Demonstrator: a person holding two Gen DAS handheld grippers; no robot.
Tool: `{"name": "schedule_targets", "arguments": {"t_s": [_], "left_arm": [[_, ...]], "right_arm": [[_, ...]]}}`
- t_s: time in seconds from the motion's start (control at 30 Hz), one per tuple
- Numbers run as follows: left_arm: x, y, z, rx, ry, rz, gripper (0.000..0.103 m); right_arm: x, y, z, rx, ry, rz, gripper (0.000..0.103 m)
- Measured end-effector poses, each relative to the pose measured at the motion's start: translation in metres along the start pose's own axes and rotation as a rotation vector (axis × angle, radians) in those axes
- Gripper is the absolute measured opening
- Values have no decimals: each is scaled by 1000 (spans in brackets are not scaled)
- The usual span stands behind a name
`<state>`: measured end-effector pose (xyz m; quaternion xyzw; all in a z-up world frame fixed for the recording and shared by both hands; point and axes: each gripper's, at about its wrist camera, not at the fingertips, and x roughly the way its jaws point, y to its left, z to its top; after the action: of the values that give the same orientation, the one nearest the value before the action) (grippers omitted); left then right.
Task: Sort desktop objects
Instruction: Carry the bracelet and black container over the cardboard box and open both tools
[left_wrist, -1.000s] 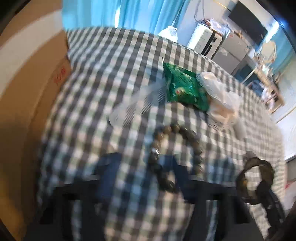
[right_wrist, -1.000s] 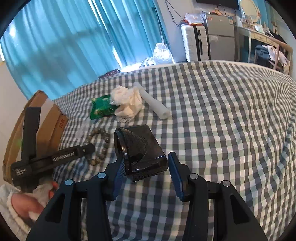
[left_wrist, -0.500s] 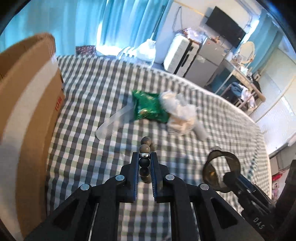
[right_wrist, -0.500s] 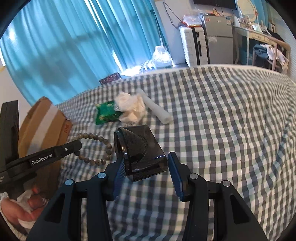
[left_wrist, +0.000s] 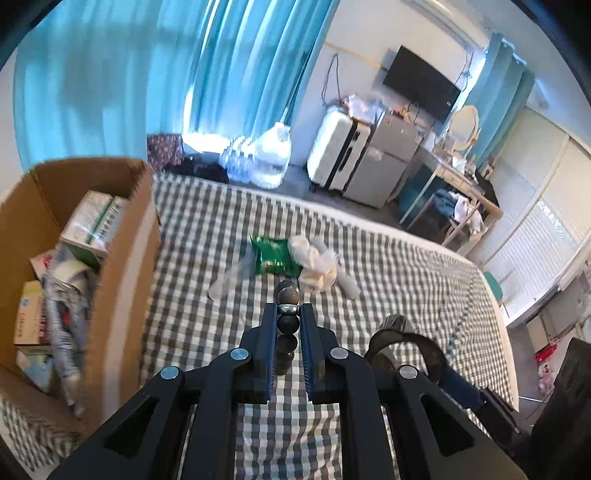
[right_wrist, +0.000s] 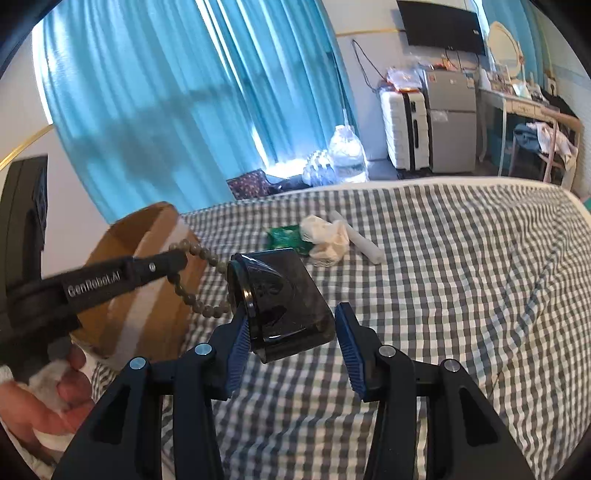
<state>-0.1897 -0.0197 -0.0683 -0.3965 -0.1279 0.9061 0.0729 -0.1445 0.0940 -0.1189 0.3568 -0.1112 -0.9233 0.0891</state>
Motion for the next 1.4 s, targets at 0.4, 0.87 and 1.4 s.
{"name": "schedule_targets", "arguments": {"t_s": [0.4,0.87,1.4], "left_arm": [[-87,29,48,16,-121,32,11],[-108,130,67,-31,-131,151,11],[-79,170,47,-134,-75,125,11]], "right_arm": [[-41,80,12,-116,-72,66,40],[34,160,7,-203,66,220,46],[99,103,-117,-314,524,-58,63]]}}
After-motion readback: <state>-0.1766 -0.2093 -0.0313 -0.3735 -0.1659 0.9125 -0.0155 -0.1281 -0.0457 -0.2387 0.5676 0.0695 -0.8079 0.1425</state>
